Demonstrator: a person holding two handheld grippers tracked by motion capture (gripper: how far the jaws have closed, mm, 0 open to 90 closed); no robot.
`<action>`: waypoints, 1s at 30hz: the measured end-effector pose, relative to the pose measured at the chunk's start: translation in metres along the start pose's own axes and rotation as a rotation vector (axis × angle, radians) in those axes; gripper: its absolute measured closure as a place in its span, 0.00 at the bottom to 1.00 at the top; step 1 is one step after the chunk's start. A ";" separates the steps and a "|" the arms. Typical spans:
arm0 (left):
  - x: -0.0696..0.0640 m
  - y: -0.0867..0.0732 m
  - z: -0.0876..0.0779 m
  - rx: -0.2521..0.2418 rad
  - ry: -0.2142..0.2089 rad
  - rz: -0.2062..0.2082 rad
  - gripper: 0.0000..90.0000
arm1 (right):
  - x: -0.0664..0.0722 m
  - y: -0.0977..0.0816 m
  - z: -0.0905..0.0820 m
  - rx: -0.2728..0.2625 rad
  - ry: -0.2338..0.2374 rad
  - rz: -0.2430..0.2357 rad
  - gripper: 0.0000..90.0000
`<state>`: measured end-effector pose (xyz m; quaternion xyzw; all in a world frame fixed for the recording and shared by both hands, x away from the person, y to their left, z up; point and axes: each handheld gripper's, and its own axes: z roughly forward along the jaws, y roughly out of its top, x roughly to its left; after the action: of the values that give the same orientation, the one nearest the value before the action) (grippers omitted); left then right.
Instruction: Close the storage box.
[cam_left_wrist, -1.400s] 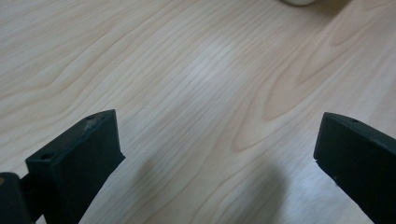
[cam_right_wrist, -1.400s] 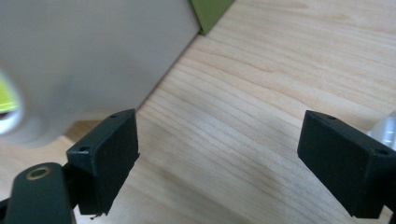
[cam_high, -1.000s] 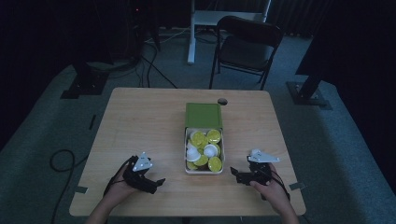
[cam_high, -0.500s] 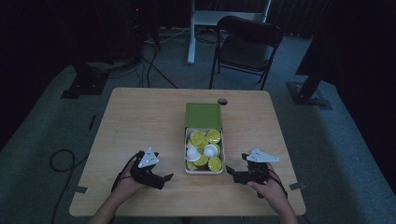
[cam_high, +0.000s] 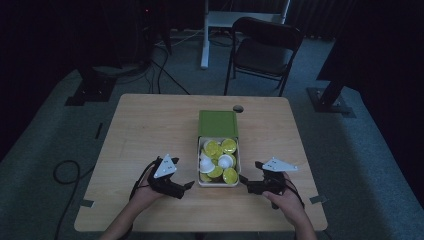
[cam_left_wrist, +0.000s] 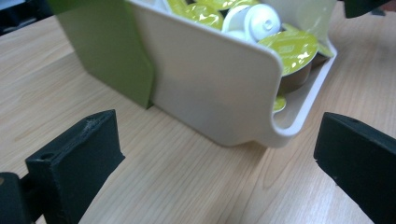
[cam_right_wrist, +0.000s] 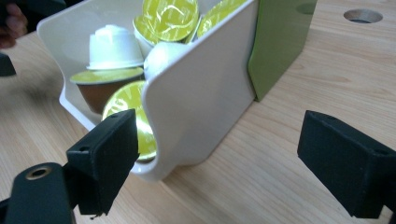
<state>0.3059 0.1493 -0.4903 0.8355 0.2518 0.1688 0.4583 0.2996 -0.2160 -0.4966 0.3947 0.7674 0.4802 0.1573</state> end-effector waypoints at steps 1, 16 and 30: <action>0.000 0.001 0.002 0.000 0.001 0.004 0.01 | 0.000 0.001 0.001 -0.002 0.002 0.001 0.13; 0.000 0.006 0.025 -0.033 0.029 0.014 0.01 | -0.006 -0.001 0.009 0.000 0.012 0.005 0.13; 0.004 0.007 0.031 -0.052 0.062 0.003 0.01 | -0.010 0.001 0.011 0.003 0.010 0.008 0.13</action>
<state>0.3270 0.1276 -0.4999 0.8179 0.2603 0.2020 0.4717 0.3134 -0.2165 -0.5022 0.3956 0.7673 0.4817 0.1510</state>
